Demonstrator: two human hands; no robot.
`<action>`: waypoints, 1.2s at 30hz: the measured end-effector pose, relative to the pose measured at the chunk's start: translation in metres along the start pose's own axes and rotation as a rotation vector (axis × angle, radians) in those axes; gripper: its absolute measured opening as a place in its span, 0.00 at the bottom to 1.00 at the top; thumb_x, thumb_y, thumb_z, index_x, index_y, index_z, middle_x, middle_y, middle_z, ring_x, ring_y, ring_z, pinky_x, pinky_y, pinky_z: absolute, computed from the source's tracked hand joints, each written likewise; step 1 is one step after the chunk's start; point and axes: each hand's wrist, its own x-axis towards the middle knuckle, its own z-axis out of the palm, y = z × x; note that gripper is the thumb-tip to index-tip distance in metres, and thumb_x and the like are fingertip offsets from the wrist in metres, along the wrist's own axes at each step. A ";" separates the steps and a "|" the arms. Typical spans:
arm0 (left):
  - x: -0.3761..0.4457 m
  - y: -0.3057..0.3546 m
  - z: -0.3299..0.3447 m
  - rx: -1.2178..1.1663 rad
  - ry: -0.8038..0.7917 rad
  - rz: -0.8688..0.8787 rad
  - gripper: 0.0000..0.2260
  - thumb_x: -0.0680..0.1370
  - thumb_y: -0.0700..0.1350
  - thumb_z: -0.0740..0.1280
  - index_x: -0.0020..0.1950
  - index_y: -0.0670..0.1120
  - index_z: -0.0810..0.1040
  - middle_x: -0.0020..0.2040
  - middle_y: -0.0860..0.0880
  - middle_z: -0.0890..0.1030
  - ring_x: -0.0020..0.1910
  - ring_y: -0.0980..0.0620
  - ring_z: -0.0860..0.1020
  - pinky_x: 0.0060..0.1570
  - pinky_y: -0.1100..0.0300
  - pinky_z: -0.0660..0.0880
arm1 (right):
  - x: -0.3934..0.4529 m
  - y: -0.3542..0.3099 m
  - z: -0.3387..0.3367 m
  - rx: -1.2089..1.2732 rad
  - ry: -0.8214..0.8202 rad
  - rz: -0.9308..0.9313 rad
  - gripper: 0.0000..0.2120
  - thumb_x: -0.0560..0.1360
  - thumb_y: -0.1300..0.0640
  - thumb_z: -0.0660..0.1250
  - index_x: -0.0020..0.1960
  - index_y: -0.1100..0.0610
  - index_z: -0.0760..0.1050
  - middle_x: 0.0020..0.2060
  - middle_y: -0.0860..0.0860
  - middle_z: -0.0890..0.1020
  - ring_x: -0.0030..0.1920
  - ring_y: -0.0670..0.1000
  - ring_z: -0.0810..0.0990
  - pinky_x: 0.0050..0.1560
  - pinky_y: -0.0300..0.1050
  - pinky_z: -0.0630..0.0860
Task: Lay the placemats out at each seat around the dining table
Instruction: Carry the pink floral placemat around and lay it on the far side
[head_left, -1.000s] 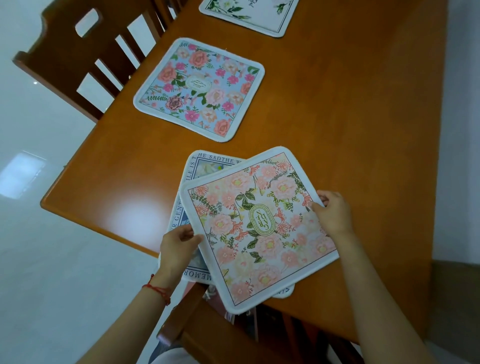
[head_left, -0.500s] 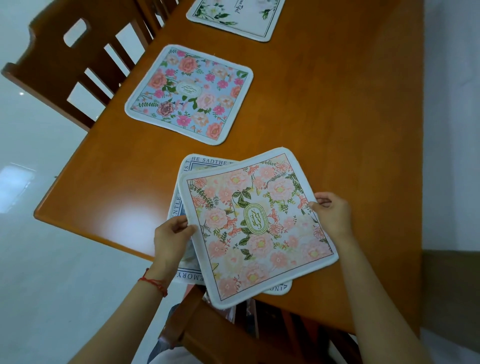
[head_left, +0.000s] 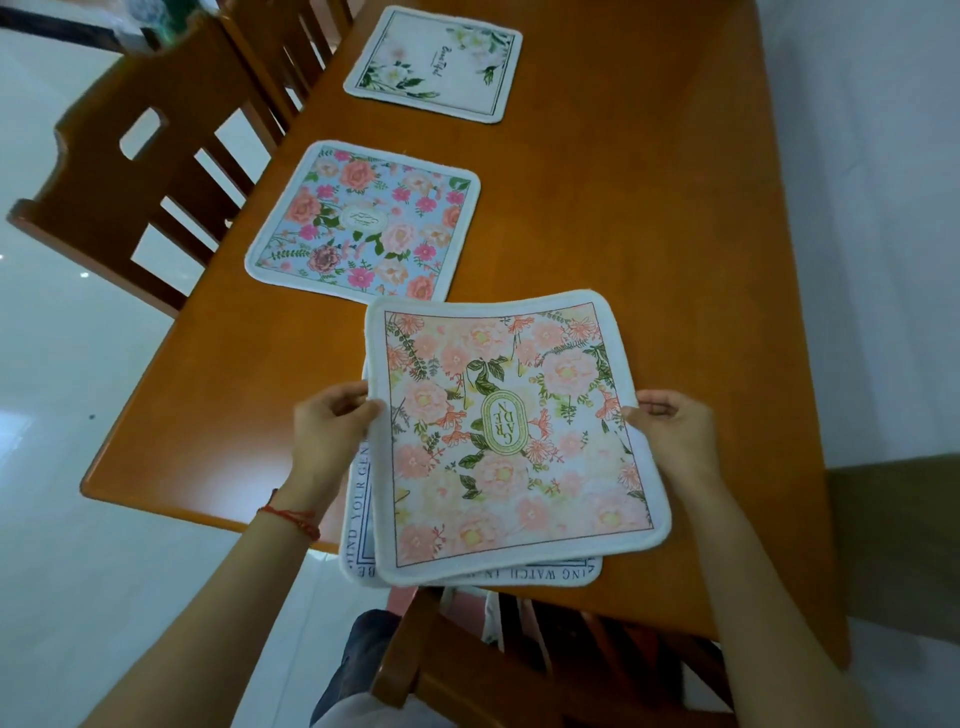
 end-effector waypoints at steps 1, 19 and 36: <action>0.001 0.005 -0.002 0.027 -0.014 0.032 0.06 0.74 0.34 0.66 0.49 0.42 0.78 0.40 0.49 0.80 0.38 0.52 0.79 0.31 0.68 0.77 | -0.007 -0.004 -0.001 0.010 0.009 0.000 0.10 0.70 0.65 0.71 0.50 0.61 0.77 0.42 0.55 0.80 0.40 0.55 0.81 0.40 0.48 0.79; -0.026 0.048 -0.056 0.111 -0.105 0.211 0.07 0.73 0.36 0.68 0.50 0.43 0.79 0.42 0.48 0.81 0.40 0.51 0.81 0.38 0.58 0.80 | -0.104 -0.029 -0.014 0.261 0.114 -0.026 0.08 0.70 0.68 0.69 0.47 0.60 0.77 0.37 0.50 0.80 0.36 0.48 0.79 0.33 0.35 0.76; -0.138 0.022 -0.122 0.028 0.223 0.182 0.05 0.73 0.39 0.69 0.47 0.46 0.80 0.41 0.50 0.82 0.36 0.53 0.82 0.38 0.55 0.81 | -0.156 -0.043 -0.013 0.296 -0.167 -0.163 0.07 0.70 0.67 0.69 0.45 0.58 0.76 0.38 0.51 0.81 0.27 0.40 0.80 0.26 0.33 0.75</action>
